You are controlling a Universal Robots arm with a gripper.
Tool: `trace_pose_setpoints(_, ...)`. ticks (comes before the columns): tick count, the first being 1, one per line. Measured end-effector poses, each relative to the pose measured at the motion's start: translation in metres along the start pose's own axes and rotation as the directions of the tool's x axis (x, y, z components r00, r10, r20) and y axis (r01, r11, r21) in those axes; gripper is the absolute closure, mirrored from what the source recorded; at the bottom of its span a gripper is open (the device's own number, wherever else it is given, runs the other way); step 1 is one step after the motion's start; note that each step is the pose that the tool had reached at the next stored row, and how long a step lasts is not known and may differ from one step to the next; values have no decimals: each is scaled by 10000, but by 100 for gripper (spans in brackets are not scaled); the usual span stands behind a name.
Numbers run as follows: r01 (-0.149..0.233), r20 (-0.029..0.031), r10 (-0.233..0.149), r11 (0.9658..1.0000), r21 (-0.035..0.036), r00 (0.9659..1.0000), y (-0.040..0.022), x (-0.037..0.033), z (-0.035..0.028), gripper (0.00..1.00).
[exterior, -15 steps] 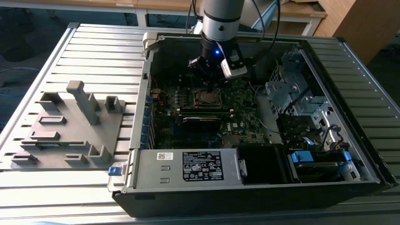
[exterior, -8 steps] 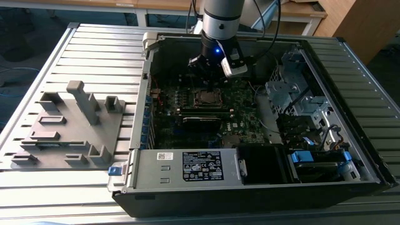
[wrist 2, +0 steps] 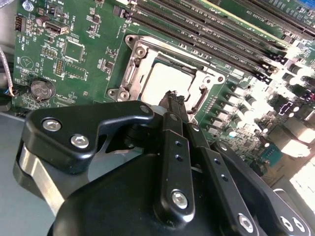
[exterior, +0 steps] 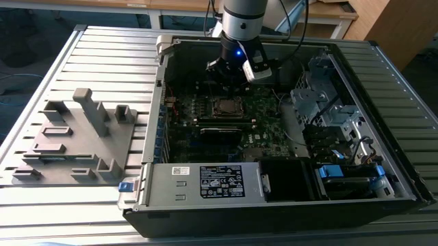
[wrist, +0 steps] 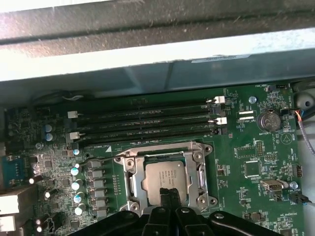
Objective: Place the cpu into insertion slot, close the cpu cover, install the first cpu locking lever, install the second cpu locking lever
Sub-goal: 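Install the first cpu locking lever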
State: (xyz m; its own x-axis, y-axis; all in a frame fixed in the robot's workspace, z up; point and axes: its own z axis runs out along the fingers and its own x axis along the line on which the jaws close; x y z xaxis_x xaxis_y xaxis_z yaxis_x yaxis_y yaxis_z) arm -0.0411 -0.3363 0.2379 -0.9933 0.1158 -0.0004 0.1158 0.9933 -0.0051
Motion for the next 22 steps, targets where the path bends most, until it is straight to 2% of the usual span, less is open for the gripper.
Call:
trace_pose_setpoints(8, 0, -1, 0, 10000, 3, 10000, -1, 5, -5, 89)
trace_pose_setpoints(22, 0, 29, 0, 10000, -1, 10000, -12, 101, -5, 89)
